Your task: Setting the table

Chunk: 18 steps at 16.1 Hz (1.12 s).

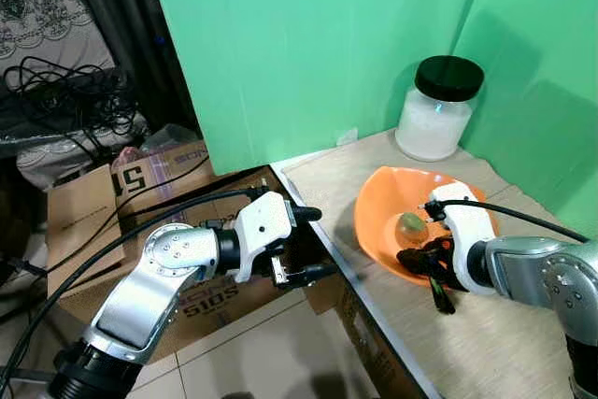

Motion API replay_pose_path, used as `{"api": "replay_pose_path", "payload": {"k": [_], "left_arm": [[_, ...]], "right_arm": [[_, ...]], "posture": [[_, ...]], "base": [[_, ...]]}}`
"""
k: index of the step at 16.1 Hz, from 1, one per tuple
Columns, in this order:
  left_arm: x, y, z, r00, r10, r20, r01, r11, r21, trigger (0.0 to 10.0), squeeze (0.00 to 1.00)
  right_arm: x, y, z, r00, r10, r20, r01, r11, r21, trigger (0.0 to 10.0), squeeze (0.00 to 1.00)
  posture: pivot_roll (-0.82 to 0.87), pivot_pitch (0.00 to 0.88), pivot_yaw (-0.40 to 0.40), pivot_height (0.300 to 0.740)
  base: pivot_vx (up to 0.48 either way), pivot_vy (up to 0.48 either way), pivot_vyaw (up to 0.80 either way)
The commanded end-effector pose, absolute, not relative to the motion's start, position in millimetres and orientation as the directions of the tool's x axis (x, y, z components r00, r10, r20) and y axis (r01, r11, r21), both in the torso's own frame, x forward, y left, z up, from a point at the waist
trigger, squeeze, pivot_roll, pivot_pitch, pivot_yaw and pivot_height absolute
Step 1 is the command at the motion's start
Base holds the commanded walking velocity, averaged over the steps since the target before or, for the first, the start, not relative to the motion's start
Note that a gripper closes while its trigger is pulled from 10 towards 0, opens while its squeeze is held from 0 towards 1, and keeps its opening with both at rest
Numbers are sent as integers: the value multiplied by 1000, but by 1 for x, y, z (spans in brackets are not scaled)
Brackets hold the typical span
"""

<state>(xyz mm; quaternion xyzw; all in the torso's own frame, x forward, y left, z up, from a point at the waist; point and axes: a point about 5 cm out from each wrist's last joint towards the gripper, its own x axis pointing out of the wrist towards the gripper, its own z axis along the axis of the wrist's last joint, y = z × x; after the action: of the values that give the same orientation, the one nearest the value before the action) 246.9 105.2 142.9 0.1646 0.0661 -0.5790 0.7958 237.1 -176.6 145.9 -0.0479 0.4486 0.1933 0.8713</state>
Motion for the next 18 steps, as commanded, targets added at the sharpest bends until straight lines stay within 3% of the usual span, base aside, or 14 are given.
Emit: {"api": "replay_pose_path", "payload": {"k": [1, 12, 14, 18], "left_arm": [[247, 107, 148, 325, -898, -298, 941, 275, 197, 10000, 0], [250, 113, 160, 364, -886, -286, 924, 306, 227, 10000, 0], [248, 112, 168, 374, -894, -245, 919, 323, 226, 10000, 0], [231, 114, 182, 429, -889, -157, 896, 397, 202, 10000, 0]], "right_arm": [[239, -175, 147, 515, 293, -806, -390, 917, 84, 0, 0], [246, -177, 158, 550, 291, -783, -383, 921, 74, 0, 0], [247, -179, 170, 610, 285, -739, -369, 928, 53, 0, 0], [241, -181, 204, 806, 348, -479, -345, 934, 97, 0, 0]], "posture": [[13, 0, 20, 740], [7, 0, 36, 740], [0, 0, 48, 740], [-21, 0, 78, 740]], "base": [[0, 0, 0], [0, 0, 0], [0, 0, 0], [0, 0, 0]]}}
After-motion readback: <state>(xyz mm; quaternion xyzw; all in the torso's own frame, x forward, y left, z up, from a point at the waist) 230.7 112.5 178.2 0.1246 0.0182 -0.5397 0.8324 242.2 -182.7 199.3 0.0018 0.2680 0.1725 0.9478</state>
